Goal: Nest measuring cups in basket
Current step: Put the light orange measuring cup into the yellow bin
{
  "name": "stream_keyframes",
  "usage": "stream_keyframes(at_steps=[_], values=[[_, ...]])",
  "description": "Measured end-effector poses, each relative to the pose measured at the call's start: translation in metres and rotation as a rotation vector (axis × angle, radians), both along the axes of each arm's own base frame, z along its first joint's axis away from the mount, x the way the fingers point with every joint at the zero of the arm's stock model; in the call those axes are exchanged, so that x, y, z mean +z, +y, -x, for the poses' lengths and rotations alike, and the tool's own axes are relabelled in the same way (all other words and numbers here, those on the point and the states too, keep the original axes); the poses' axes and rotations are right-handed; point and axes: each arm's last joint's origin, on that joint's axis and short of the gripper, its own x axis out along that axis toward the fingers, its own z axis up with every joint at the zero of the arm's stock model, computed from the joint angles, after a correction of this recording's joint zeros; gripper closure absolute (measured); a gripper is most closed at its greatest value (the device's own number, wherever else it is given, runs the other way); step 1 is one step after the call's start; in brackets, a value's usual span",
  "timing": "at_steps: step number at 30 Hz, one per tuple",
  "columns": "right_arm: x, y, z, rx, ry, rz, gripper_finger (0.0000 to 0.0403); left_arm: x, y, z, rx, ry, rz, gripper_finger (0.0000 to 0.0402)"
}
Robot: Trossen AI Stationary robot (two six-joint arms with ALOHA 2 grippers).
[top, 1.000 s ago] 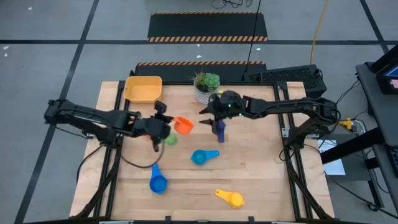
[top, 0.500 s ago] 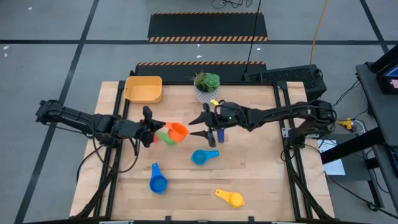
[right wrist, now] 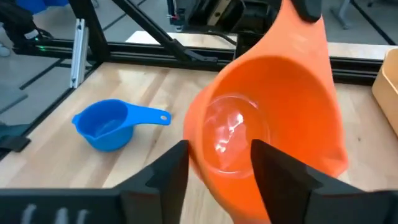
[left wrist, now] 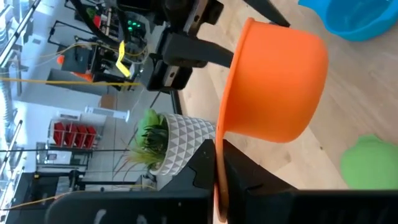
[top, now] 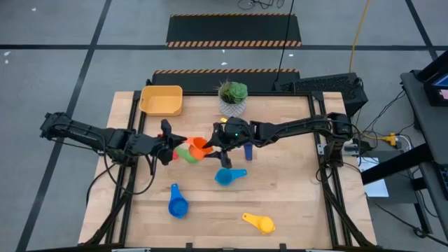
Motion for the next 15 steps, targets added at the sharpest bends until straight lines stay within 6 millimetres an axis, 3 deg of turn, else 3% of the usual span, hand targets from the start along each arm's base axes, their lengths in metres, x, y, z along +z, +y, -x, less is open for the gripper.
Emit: stream_keyframes(at_steps=[9,15], values=[[0.002,-0.007,0.002,0.065,-0.011,-0.012,0.0386,0.002,0.000,-0.001,0.014,-0.034,0.024,0.0389],[0.001,-0.015,0.001,-0.057,0.008,0.026,0.0393,0.002,0.001,0.000,0.141,-0.105,0.154,0.0308]])
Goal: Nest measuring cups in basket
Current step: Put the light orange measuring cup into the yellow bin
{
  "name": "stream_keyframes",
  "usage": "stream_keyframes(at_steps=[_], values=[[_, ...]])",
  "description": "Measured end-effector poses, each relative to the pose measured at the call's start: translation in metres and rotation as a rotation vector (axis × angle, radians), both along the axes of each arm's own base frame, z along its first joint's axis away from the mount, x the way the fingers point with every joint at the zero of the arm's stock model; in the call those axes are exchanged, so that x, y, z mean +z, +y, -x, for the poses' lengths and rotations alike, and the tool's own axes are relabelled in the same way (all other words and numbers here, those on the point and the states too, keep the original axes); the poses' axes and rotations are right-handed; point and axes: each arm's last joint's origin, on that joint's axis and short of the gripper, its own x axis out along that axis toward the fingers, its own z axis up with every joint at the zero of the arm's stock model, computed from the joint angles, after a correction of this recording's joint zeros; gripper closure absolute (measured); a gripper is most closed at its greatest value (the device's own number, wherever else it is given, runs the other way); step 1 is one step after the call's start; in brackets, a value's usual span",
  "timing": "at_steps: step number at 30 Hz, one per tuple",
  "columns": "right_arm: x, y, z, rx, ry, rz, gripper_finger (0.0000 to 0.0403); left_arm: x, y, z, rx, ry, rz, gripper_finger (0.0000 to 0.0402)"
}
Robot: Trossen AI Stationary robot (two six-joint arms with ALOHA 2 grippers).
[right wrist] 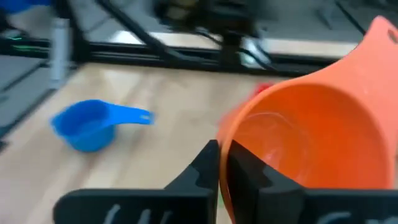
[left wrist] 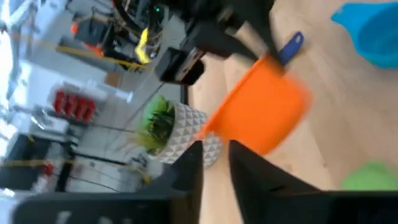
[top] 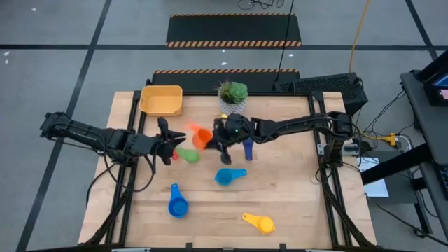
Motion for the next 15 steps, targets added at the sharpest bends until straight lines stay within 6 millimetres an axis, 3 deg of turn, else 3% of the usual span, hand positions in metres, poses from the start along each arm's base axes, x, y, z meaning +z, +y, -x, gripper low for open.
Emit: stream_keyframes(at_steps=[7,15], values=[[0.004,-0.013,0.000,-0.158,0.017,0.041,0.0400,0.004,0.001,0.001,0.085,-0.074,0.102,0.0223],[0.015,-0.014,-0.004,-0.161,0.005,0.105,0.0401,0.045,0.005,-0.004,0.108,-0.177,0.319,0.0206]])
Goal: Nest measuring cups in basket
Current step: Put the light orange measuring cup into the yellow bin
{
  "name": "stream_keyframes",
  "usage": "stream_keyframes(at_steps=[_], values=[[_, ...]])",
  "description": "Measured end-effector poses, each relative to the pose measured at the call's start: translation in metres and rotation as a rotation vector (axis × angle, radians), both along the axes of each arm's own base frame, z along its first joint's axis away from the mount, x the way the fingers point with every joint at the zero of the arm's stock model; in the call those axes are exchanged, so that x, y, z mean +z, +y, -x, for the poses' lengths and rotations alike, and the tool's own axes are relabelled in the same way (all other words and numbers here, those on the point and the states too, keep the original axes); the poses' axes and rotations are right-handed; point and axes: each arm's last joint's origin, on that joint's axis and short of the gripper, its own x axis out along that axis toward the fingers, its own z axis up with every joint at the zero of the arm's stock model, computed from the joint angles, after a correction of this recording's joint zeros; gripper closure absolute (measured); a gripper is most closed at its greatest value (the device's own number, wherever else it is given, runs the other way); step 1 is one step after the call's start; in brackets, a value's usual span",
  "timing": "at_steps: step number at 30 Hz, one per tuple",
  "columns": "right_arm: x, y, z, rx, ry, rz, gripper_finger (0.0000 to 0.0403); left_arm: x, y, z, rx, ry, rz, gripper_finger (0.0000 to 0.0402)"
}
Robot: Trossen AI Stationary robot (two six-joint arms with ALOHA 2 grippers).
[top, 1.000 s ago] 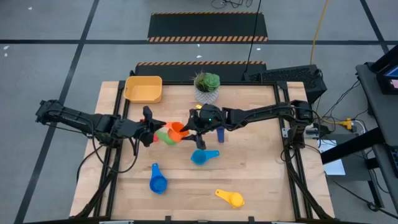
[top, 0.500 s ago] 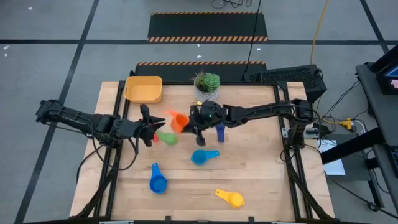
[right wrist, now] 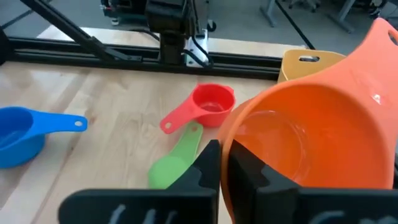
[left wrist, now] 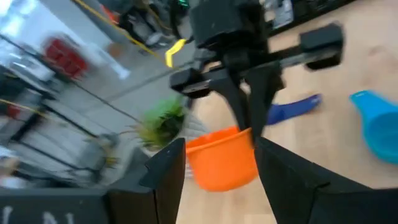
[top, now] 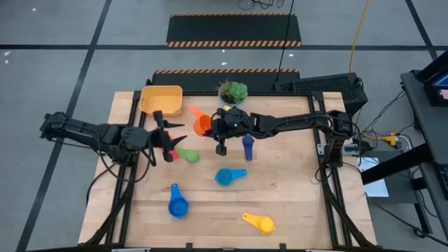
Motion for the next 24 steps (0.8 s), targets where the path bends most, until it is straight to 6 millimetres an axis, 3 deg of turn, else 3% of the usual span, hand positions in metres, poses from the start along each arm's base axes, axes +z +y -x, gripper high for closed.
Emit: stream_keyframes(at_steps=[6,16,24], values=[[0.012,-0.003,-0.003,0.024,-0.013,0.061,0.0402,0.014,0.012,-0.020,0.024,0.193,0.110,0.0211],[0.008,-0.004,-0.001,0.064,0.038,0.097,0.0402,0.025,0.018,-0.072,-0.094,0.382,0.073,0.0176],[0.007,-0.002,-0.001,0.112,0.048,0.112,0.0397,0.003,0.041,-0.096,-0.160,0.592,0.074,0.0167]])
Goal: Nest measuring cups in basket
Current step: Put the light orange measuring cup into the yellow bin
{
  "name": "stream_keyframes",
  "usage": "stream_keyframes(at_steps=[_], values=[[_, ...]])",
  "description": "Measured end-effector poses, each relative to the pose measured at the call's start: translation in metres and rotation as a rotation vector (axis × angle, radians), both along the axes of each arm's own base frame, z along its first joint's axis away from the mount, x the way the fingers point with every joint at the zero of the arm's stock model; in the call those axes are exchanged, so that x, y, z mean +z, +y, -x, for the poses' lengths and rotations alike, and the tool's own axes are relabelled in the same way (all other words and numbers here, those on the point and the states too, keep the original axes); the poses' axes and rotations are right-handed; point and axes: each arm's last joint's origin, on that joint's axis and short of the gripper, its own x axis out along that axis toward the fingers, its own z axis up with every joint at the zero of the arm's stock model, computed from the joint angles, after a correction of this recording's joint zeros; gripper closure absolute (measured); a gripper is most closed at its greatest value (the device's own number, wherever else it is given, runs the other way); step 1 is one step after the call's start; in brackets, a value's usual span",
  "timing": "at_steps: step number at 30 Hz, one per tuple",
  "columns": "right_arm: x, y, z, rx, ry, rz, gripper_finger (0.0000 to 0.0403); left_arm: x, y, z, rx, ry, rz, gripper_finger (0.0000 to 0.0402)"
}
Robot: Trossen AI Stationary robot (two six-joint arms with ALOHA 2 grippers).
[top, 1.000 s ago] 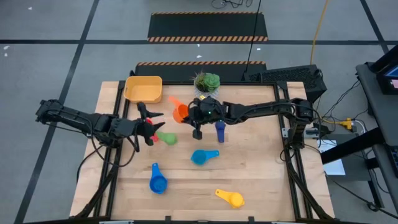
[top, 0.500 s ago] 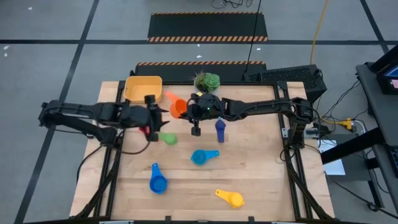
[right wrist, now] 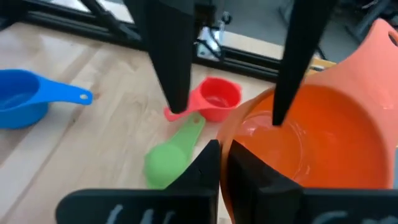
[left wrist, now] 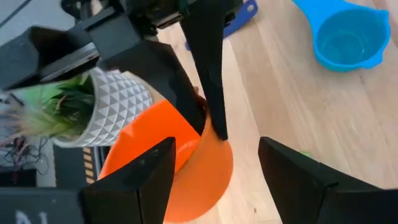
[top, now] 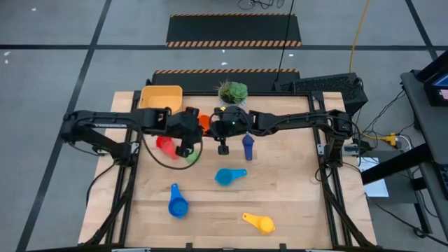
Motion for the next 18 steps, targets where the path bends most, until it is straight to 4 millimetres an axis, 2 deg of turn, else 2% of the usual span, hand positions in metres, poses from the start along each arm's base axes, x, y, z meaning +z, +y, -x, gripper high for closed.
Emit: stream_keyframes(at_steps=[10,13,18], values=[[-0.003,0.000,0.001,0.041,0.026,0.065,0.0395,-0.010,0.015,-0.008,-0.039,0.046,0.011,0.0176],[-0.004,0.000,0.001,0.047,0.034,0.072,0.0395,-0.017,0.019,-0.012,-0.064,0.076,0.020,0.0207],[-0.007,0.001,0.003,0.055,0.068,0.080,0.0394,-0.022,0.020,-0.014,-0.131,0.116,-0.003,0.0293]])
